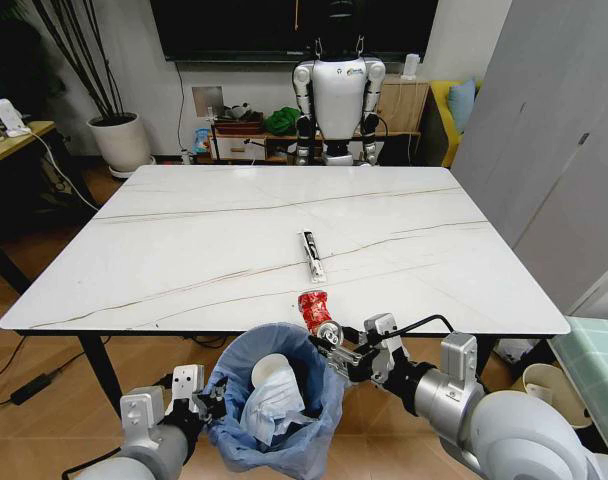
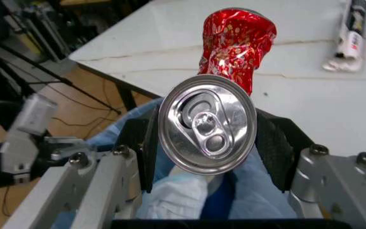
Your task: Pick up the trash bin and place the trash from the table into it.
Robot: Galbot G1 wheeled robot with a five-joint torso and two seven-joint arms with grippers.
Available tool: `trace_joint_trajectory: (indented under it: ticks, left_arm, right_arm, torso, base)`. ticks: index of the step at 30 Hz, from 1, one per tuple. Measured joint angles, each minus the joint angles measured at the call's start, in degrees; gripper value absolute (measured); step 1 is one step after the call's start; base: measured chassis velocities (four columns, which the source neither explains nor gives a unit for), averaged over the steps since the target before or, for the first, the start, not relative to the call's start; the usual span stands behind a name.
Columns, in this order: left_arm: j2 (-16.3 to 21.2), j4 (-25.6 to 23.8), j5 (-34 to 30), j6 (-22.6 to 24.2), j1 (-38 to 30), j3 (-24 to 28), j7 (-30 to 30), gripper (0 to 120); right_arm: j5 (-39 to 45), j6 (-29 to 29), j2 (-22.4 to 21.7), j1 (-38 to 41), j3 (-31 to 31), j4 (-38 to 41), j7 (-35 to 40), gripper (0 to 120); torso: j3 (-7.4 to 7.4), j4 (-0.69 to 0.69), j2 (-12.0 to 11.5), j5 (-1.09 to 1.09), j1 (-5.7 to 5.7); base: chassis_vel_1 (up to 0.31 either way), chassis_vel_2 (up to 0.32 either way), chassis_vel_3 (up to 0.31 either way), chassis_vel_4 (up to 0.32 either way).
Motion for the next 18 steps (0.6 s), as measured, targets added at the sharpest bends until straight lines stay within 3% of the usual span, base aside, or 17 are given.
trace_joint_trajectory:
  ticks: [8,12,18]
  left_arm:
    - [0.0,0.0,0.08,0.0,-0.12,0.09,0.36,0]
    - [0.18,0.0,0.22,0.0,-0.18,0.31,0.73,0]
    - [0.92,0.0,-0.19,0.0,-0.69,0.11,0.77,0]
  right_arm:
    - [-6.88,8.32,-2.83,2.92,0.03,-0.1,-15.38,46]
    - [-15.29,12.18,-3.22,4.01,-0.22,-0.13,-26.16,46]
    - [-22.6,12.33,-2.67,4.01,-1.8,-2.71,-28.26,46]
  torso:
    - [0.0,0.01,-0.01,0.0,0.0]
    - [0.0,0.0,-0.01,0.0,0.0]
    - [0.0,0.0,-0.01,0.01,0.0]
  base:
    - [0.0,0.0,0.0,0.0]
    - [0.0,0.0,0.0,0.0]
    - [0.0,0.0,0.0,0.0]
